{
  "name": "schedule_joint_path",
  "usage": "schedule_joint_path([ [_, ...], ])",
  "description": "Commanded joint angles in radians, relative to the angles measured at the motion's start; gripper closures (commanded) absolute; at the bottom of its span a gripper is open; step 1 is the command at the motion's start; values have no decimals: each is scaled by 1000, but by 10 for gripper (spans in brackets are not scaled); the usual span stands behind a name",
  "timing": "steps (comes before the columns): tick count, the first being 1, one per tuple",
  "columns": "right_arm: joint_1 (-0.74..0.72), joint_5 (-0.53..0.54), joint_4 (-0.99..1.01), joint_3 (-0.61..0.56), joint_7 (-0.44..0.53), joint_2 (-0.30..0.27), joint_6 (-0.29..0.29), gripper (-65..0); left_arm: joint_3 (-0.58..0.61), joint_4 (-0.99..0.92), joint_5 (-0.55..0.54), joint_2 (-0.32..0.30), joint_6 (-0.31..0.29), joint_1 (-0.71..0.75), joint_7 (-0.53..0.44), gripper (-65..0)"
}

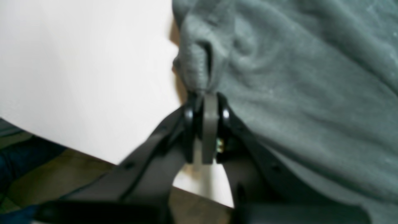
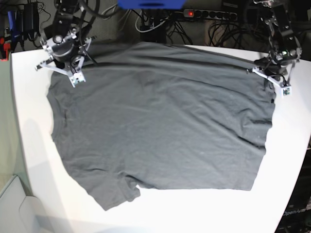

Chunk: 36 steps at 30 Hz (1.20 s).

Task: Layout the t-shirt on the table in an organized manner, then fold the t-shirt properly
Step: 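Lift the shoulders with both grippers and pull them toward the hem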

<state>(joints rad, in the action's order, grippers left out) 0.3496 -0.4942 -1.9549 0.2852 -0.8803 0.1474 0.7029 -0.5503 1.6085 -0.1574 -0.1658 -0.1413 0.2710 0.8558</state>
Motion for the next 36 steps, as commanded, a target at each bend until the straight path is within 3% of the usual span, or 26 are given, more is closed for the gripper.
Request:
schedule_joint_path([
  [1, -10, -10, -33, 1, 10, -4, -5, 0, -7, 31, 5, -7, 2, 1, -17, -1],
  [10, -37, -10, -65, -1, 10, -6, -5, 0, -9, 181, 8, 12, 2, 87, -16, -1],
  [15, -44, -8, -77, -2, 19, -6, -5, 0, -11, 273, 2, 10, 2, 113, 96, -1],
  [25, -80, 38, -88, 1, 20, -6, -5, 0, -78, 376, 0, 12, 1, 104, 207, -1],
  [36, -151, 39, -91, 1, 20, -4, -5, 0, -95, 396, 0, 10, 1, 50, 240, -1],
])
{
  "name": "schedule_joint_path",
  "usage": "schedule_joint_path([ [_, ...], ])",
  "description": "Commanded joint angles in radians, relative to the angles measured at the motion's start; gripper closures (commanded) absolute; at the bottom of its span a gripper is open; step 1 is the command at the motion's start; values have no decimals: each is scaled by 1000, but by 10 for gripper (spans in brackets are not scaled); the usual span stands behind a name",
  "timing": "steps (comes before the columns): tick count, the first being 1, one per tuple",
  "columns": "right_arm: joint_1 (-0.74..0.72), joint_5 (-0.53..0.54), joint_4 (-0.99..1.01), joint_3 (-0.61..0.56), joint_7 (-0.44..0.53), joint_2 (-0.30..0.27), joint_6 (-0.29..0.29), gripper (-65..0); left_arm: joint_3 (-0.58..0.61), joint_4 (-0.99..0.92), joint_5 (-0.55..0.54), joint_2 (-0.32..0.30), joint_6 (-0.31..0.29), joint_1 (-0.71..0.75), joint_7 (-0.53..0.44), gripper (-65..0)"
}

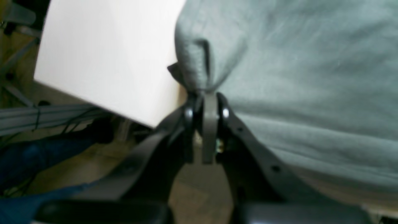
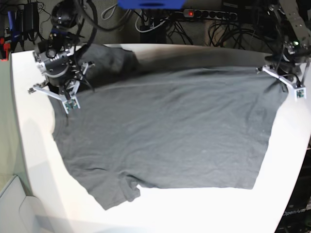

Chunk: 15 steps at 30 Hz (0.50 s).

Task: Layout the t-shirt on the table in an organized manner, then fold the t-shirt properly
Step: 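Lift the shoulders with both grippers and pull them toward the hem, then lay the collar half over the shirt body with both grippers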

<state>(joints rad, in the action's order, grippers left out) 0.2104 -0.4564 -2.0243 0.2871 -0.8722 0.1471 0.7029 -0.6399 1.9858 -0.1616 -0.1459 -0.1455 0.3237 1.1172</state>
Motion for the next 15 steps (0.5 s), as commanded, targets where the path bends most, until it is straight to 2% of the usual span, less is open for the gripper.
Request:
schedule_joint_path([
  [1, -19, 1, -22, -1, 12, -4, -5, 0, -5, 17, 4, -8, 5, -11, -21, -1],
  [8, -72, 1, -20, -1, 12, -5, -5, 0, -2, -6, 12, -7, 5, -143, -19, -1],
  [15, -144, 3, -11, -7, 12, -7, -5, 0, 38, -153, 12, -16, 14, -277, -19, -1],
])
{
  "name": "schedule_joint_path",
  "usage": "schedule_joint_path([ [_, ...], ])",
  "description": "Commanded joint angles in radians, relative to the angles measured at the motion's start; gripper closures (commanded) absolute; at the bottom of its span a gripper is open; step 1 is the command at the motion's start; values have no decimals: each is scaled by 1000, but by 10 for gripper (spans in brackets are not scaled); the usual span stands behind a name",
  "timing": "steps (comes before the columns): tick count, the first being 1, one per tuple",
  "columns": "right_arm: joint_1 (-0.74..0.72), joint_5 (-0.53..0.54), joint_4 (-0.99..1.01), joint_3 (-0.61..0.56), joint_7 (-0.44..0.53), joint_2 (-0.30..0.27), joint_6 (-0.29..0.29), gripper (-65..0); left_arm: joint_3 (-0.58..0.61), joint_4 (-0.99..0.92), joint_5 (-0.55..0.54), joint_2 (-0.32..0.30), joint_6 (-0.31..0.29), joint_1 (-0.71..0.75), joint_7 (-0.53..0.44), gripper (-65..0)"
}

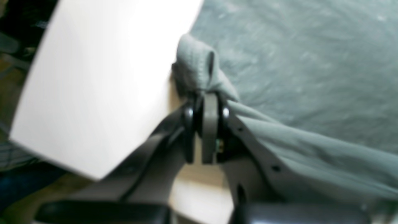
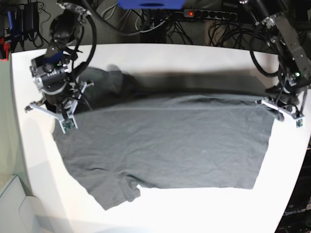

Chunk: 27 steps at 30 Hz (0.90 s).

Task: Layout the t-shirt on the table in an organized manner, then fold the t-shirt properly
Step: 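Lay the collar half over the shirt body with both grippers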

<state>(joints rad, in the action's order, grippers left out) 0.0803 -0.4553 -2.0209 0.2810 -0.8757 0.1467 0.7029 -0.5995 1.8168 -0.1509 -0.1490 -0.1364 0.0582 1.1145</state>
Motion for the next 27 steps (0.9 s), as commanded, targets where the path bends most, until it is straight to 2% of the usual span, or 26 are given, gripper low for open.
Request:
schedule_joint_path([
  [1, -24, 2, -11, -1, 16, -8, -5, 0, -3, -4, 1, -13, 5, -28, -17, -1],
  [7, -112, 3, 44, -4, 17, -29, -5, 0, -1, -108, 1, -16, 5, -137, -23, -1],
  [12, -161, 3, 104, -2, 17, -55, -5, 0, 80, -154, 3, -51, 7, -211, -18, -1],
  [16, -199, 3, 171, -2, 19, -57, -5, 0, 85, -191, 3, -54, 8, -268, -18, -1],
  [22, -265, 3, 257, -2, 20, -57, -5, 0, 85, -277, 3, -87, 8, -291, -29, 0],
  [27, -302, 2, 325, -2, 83, -57, -5, 0, 85, -299, 3, -88, 8, -292, -80, 0],
])
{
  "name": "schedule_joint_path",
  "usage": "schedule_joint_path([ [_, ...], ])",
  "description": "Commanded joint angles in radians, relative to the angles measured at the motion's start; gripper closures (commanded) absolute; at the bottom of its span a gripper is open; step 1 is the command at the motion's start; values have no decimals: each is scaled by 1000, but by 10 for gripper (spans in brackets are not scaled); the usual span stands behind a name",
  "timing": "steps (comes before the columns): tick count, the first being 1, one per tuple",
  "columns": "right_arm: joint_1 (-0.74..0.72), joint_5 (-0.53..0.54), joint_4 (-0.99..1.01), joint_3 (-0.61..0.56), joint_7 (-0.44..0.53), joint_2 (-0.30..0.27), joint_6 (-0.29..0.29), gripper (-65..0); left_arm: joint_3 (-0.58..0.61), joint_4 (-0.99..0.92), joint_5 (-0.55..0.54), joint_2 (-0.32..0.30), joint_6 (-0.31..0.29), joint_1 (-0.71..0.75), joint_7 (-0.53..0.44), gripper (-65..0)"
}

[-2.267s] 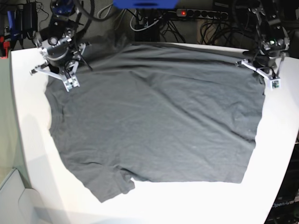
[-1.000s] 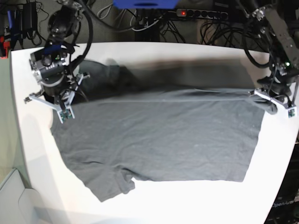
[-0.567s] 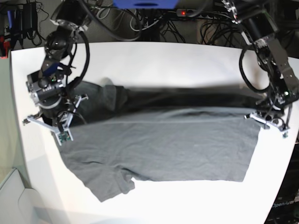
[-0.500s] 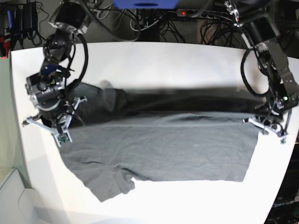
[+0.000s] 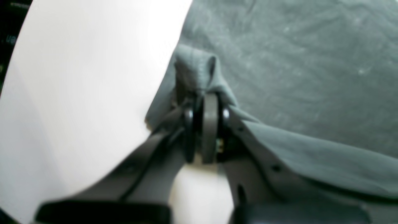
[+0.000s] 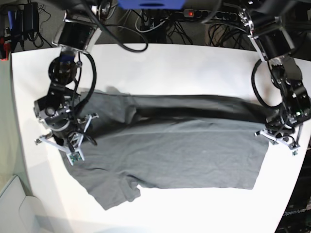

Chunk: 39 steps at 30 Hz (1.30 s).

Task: Layout the t-shirt on the table in an organized manner, then fold the t-shirt properly
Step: 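Lay the collar half over the shirt body with both grippers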

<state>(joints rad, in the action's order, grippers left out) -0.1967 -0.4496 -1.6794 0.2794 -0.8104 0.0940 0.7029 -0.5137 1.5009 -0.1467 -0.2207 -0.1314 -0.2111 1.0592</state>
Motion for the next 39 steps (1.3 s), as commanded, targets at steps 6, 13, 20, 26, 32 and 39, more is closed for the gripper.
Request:
schedule_joint_path([
  [6, -65, -4, 65, -1, 26, -23, -5, 0, -1, -43, -1, -29, 3, -29, -46, 0],
  [13, -90, -5, 114, -1, 47, -26, -5, 0, 2, -124, -1, -44, 3, -41, -113, -5],
  [20, -88, -7, 147, -19, 50, -46, -5, -96, 5, -168, -1, -42, -3, -57, -127, -350],
  [26, -80, -7, 95, -2, 49, -58, -5, -335, -3, -141, -11, -41, -7, -66, -122, -618],
  [32, -31, -7, -17, 74, 44, -53, -5, -373, -3, -47, -6, -44, -7, 51, -126, -618],
  [39, 65, -4, -34, 94, 50, -52, -5, -373, -4, -132, -3, -44, -4, 151, -280, -618],
])
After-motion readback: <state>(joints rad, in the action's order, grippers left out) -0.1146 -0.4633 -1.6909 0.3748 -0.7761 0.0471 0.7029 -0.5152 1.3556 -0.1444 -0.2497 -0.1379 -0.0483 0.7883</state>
